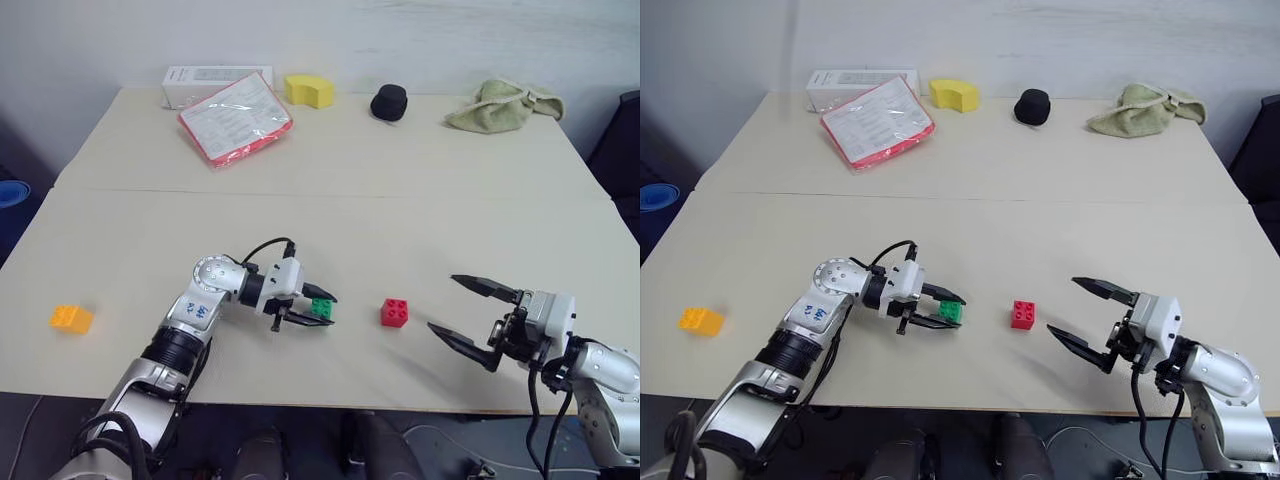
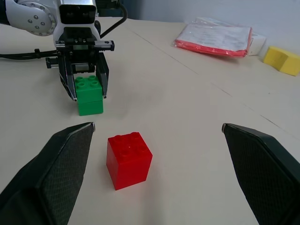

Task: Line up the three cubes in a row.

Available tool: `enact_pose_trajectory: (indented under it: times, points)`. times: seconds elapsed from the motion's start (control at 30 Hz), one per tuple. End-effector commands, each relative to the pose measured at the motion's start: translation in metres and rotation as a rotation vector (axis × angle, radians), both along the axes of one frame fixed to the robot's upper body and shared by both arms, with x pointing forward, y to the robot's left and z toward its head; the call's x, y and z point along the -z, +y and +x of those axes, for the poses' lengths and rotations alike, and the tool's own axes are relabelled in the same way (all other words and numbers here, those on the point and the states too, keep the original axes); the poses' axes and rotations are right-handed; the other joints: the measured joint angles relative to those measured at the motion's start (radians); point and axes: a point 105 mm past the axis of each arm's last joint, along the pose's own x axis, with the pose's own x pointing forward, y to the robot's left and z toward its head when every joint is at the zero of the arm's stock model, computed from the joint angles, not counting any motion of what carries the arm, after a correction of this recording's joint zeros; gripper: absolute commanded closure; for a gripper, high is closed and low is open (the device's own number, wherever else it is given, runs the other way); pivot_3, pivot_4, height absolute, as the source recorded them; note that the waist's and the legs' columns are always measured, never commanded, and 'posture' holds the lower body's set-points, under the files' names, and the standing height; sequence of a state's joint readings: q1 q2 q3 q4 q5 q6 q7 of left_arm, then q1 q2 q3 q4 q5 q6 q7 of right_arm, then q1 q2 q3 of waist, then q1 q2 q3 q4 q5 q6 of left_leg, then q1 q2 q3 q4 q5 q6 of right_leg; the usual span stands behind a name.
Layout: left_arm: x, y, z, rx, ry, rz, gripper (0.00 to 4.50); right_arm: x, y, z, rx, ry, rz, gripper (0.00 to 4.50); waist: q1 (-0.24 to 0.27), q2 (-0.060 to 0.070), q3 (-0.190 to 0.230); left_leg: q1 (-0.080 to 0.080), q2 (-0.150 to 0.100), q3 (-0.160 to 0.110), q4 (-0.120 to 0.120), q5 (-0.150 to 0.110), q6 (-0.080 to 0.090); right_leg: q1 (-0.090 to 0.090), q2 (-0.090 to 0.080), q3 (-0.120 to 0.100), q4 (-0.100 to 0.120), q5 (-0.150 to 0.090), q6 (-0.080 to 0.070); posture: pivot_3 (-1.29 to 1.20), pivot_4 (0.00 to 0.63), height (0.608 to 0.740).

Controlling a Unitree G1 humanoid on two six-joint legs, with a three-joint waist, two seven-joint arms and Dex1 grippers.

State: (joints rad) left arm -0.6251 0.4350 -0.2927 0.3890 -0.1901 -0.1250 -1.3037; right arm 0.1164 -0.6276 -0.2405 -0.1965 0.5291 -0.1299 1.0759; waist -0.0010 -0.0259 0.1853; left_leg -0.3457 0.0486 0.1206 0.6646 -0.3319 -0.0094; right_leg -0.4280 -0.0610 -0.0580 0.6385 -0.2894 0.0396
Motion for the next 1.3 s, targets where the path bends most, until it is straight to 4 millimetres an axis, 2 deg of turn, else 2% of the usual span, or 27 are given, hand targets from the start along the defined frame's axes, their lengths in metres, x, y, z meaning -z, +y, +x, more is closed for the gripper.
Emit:
enact_pose_trajectory:
  times: [0.03, 0.17, 0.27, 0.43, 0.53, 0.7, 0.77, 0.87, 1.03, 1.17, 1.23, 1.3]
  points:
    - [-0.001, -0.002, 0.004, -0.008, -0.023, 0.016, 2.03, -0.009, 0.001, -0.002, 0.008, -0.039, 0.015, 0.0, -0.001, 0.0, 0.0, 0.0, 0.0, 0.0, 0.0, 0.0, 0.0, 0.0, 0.0, 0.0, 0.0, 0.0, 0.0, 0.0, 0.15, 0.74]
    - [-0.014, -0.006, 0.007, -0.034, -0.085, -0.056, 0.82, -0.008, 0.004, -0.001, 0.001, -0.037, 0.027, 0.0, 0.0, 0.0, 0.0, 0.0, 0.0, 0.0, 0.0, 0.0, 0.0, 0.0, 0.0, 0.0, 0.0, 0.0, 0.0, 0.0, 0.15, 0.74]
    - [-0.023, 0.007, -0.002, -0.056, -0.125, -0.08, 0.04, -0.009, 0.009, 0.001, -0.016, -0.035, 0.045, 0.0, -0.007, 0.0, 0.0, 0.0, 0.0, 0.0, 0.0, 0.0, 0.0, 0.0, 0.0, 0.0, 0.0, 0.0, 0.0, 0.0, 0.15, 0.74]
    - [-0.027, 0.043, -0.008, -0.177, -0.203, -0.054, 0.04, -0.014, 0.017, 0.003, -0.062, -0.042, 0.064, 0.0, -0.012, 0.0, 0.0, 0.001, 0.002, 0.0, -0.001, 0.0, -0.001, 0.0, 0.0, 0.0, 0.002, 0.0, 0.0, 0.0, 0.15, 0.74]
    - [-0.036, 0.071, -0.012, -0.339, -0.236, -0.122, 0.04, -0.014, 0.024, 0.003, -0.113, -0.017, 0.075, 0.0, -0.015, 0.0, 0.0, 0.002, 0.002, 0.0, -0.001, -0.001, 0.002, 0.0, 0.0, 0.001, 0.003, 0.0, -0.001, 0.0, 0.15, 0.74]
    - [-0.048, 0.138, -0.021, -0.809, -0.252, -0.315, 0.04, -0.021, 0.038, 0.004, -0.191, -0.051, 0.079, 0.0, -0.023, 0.0, 0.0, 0.002, 0.002, -0.001, -0.001, -0.003, 0.004, 0.0, -0.002, 0.001, 0.003, 0.0, -0.001, 0.0, 0.15, 0.74]
    - [-0.038, 0.165, -0.04, -0.98, -0.221, -0.345, 0.04, -0.026, 0.045, 0.005, -0.222, -0.078, 0.083, 0.0, -0.026, 0.0, 0.0, 0.001, 0.002, -0.001, -0.001, -0.003, 0.005, 0.0, -0.002, 0.001, 0.002, 0.0, -0.001, 0.0, 0.15, 0.74]
    - [-0.023, 0.191, -0.07, -1.182, -0.18, -0.394, 0.04, -0.034, 0.054, 0.005, -0.257, -0.108, 0.097, 0.0, -0.028, 0.0, 0.0, 0.002, 0.002, 0.0, -0.002, -0.005, 0.005, 0.0, -0.002, 0.002, 0.001, -0.001, -0.001, 0.0, 0.15, 0.74]
    - [-0.006, 0.216, -0.103, -1.418, -0.15, -0.428, 0.04, -0.043, 0.065, 0.005, -0.296, -0.132, 0.116, 0.0, -0.012, -0.002, -0.001, 0.002, 0.002, -0.001, -0.002, -0.006, 0.005, 0.001, -0.002, 0.001, -0.001, -0.001, -0.001, 0.0, 0.15, 0.74]
    - [0.015, 0.276, -0.149, -1.836, -0.179, -0.504, 0.04, -0.046, 0.073, 0.005, -0.337, -0.126, 0.122, 0.0, -0.007, -0.002, -0.001, 0.002, 0.002, -0.001, -0.002, -0.008, 0.007, 0.001, -0.001, 0.001, -0.002, -0.001, -0.001, 0.0, 0.15, 0.74]
    - [0.025, 0.291, -0.166, -1.95, -0.185, -0.5, 0.04, -0.044, 0.072, 0.006, -0.341, -0.117, 0.116, 0.0, -0.006, -0.003, -0.001, 0.002, 0.003, 0.0, -0.002, -0.01, 0.007, 0.001, -0.001, 0.001, -0.003, -0.001, -0.002, 0.0, 0.15, 0.74]
    - [0.031, 0.296, -0.175, -2.0, -0.185, -0.499, 0.04, -0.043, 0.071, 0.008, -0.344, -0.11, 0.111, 0.0, -0.005, -0.003, -0.001, 0.001, 0.003, 0.0, -0.002, -0.01, 0.008, 0.0, 0.0, 0.0, -0.004, -0.001, -0.002, 0.0, 0.15, 0.74]
